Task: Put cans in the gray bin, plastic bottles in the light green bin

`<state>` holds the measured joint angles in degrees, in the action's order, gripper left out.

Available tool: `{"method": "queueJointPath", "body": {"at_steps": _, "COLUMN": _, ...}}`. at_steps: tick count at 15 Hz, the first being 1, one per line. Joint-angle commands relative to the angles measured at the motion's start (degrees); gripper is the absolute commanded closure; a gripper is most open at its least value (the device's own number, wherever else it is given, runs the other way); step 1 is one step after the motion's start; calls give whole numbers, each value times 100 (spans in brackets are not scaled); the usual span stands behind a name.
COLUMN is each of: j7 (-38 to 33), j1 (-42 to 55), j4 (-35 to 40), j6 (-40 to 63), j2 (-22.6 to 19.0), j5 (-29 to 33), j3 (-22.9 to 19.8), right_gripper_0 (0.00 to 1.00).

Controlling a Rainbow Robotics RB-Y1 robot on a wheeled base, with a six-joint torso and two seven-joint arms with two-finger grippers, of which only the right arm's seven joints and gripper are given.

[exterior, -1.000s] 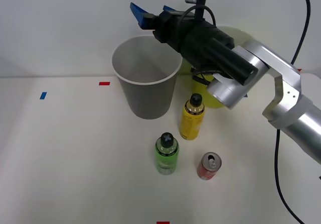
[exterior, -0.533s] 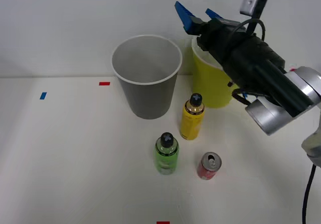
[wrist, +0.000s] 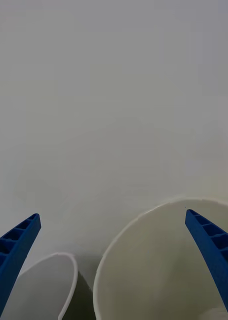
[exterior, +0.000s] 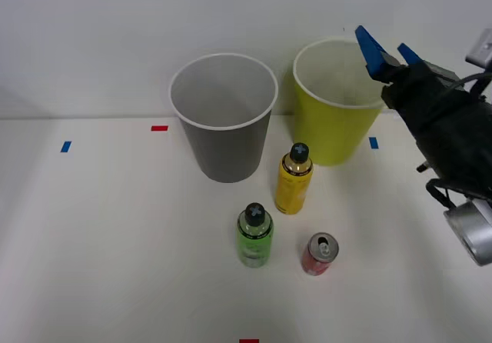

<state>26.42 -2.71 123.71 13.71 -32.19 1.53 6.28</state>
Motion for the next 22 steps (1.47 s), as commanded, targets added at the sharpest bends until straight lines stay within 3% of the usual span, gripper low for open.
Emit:
{"method": "queueJointPath", "body": {"at_steps": 1, "j7": 118, "j1": 596, "j4": 127, "j6": 0, "j2": 995, "j5": 260, "j3": -373, "right_gripper_0": 0}}
{"method": "queueJointPath", "body": {"at_steps": 4, "j7": 153, "j1": 965, "j4": 224, "j6": 0, "j2": 1391, "j5": 488, "j3": -487, "right_gripper_0": 0}}
{"method": "queueJointPath", "body": {"at_steps": 11, "j7": 100, "j1": 1747, "j4": 241, "j6": -194, "j2": 1180, "j5": 339, "j3": -768, "right_gripper_0": 0}}
{"method": "queueJointPath", "body": {"at_steps": 16, "j7": -40, "j1": 2494, "j4": 241, "j6": -879, "j2": 863, "j5": 295, "j3": -970, "right_gripper_0": 0}}
{"method": "queueJointPath", "body": {"at_steps": 20, "j7": -216, "j1": 3180, "j4": 241, "j6": -1573, "j2": 811, "j5": 708, "j3": -1058, "right_gripper_0": 0}}
{"method": "queueJointPath", "body": {"at_steps": 22, "j7": -225, "j1": 3584, "j4": 241, "j6": -1943, "j2": 986, "j5": 901, "j3": -1041, "right_gripper_0": 0}}
